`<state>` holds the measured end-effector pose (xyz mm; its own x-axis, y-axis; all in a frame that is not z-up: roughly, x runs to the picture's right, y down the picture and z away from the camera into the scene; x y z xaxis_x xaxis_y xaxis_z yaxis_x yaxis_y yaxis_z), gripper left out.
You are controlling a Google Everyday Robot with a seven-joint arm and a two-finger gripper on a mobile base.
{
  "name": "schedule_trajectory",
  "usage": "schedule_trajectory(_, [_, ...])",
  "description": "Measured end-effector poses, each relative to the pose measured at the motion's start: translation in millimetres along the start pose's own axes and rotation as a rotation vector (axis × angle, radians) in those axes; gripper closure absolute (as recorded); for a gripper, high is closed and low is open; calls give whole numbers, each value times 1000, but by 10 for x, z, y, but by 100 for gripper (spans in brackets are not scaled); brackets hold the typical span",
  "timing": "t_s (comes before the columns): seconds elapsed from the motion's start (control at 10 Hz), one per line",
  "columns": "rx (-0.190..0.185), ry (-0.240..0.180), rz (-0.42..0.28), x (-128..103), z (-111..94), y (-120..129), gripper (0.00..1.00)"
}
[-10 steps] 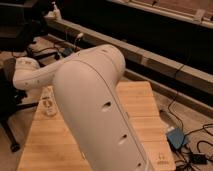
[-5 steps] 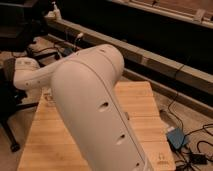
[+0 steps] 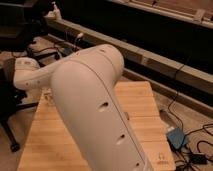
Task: Stand the bottle upright
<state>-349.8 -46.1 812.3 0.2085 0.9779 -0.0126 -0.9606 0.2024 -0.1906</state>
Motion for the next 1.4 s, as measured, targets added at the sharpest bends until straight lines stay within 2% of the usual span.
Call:
schedule_trajectory(0.9, [0, 0, 0, 1, 2, -3, 60])
schedule_trajectory(1.4, [0, 0, 0, 0, 2, -3, 22])
